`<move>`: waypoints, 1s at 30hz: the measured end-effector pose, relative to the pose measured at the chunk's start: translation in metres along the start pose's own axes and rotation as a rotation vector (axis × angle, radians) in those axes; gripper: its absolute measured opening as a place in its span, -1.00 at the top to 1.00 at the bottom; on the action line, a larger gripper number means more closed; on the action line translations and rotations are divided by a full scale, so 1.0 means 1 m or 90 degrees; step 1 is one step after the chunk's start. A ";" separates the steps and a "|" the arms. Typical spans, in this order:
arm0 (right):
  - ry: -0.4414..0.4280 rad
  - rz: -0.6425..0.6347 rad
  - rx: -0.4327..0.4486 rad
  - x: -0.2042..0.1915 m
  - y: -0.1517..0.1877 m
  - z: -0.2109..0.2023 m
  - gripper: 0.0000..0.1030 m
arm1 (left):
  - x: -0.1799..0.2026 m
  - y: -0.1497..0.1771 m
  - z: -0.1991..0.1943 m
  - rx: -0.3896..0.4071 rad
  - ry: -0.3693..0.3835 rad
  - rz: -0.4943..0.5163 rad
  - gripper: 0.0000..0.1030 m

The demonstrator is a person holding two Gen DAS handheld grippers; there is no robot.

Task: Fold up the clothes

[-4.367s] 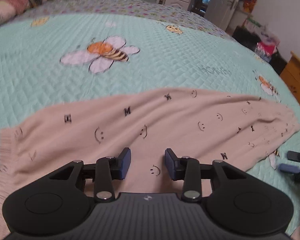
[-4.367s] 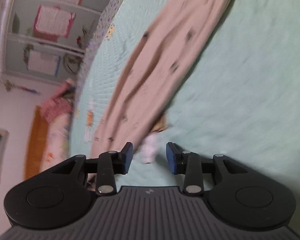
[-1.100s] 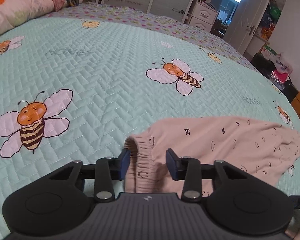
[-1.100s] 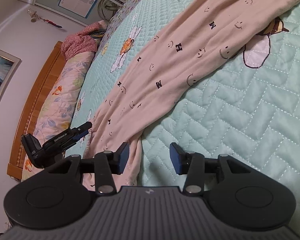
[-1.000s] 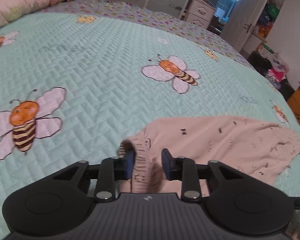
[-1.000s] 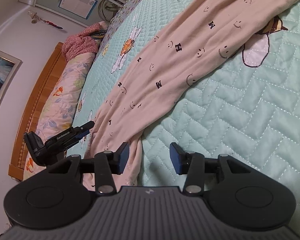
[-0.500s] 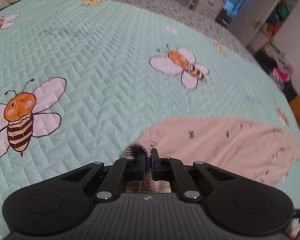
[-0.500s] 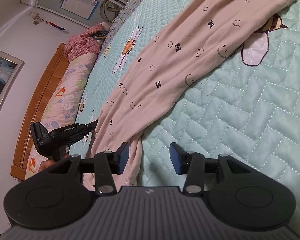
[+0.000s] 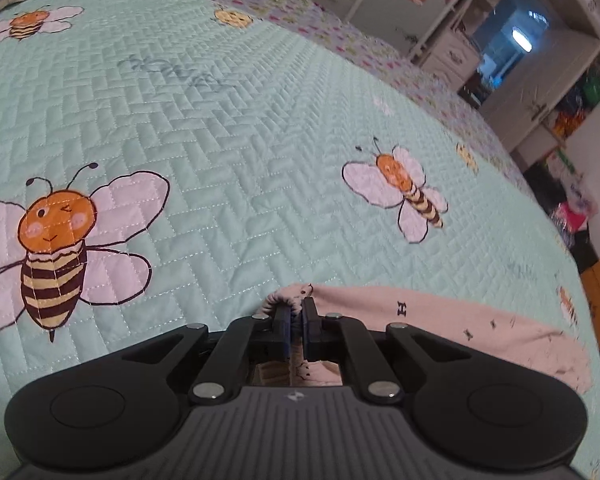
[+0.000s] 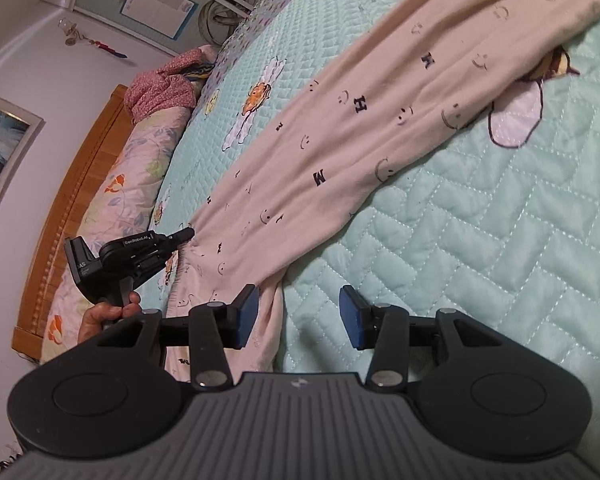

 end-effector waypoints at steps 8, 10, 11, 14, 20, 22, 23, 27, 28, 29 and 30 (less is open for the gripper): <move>0.047 -0.225 0.001 -0.056 -0.011 0.007 0.06 | -0.003 0.007 -0.020 0.022 0.023 -0.039 0.70; 0.072 -0.303 -0.011 -0.068 -0.015 0.020 0.06 | -0.008 0.009 -0.031 0.036 0.002 -0.038 0.33; 0.087 -0.341 -0.016 -0.073 -0.016 0.027 0.05 | -0.013 0.011 -0.039 0.044 -0.013 -0.043 0.29; 0.135 -0.436 -0.034 -0.083 -0.020 0.048 0.04 | -0.017 0.022 -0.067 0.063 0.001 -0.064 0.28; 0.054 -0.635 -0.164 -0.126 0.028 0.079 0.49 | 0.024 0.081 -0.089 0.003 0.055 0.022 0.27; 0.068 -0.684 -0.195 -0.130 0.035 0.093 0.55 | 0.039 0.102 -0.087 -0.019 0.069 0.056 0.23; 0.079 -0.699 -0.204 -0.130 0.034 0.100 0.56 | 0.045 0.111 -0.085 -0.024 0.073 0.069 0.21; 0.162 -0.721 -0.202 -0.101 -0.006 0.132 1.00 | 0.048 0.133 -0.072 -0.033 0.051 0.088 0.14; 0.199 -0.717 -0.157 -0.091 -0.029 0.134 1.00 | 0.046 0.136 -0.069 -0.037 0.045 0.082 0.14; 0.255 -0.708 -0.106 -0.081 -0.053 0.134 1.00 | 0.043 0.138 -0.067 -0.040 0.045 0.076 0.14; 0.314 -0.692 -0.055 -0.073 -0.075 0.129 0.98 | 0.041 0.140 -0.065 -0.041 0.047 0.071 0.13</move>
Point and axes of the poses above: each gripper's, at about its wrist camera, not at the fingertips, and z roughly the way its jaws point, x to its right, y to its underside, the point moved 10 cm from there along z, roughly the way its jaws point, and after that the axes turned 7 degrees about -x, right-handed, at the moved point
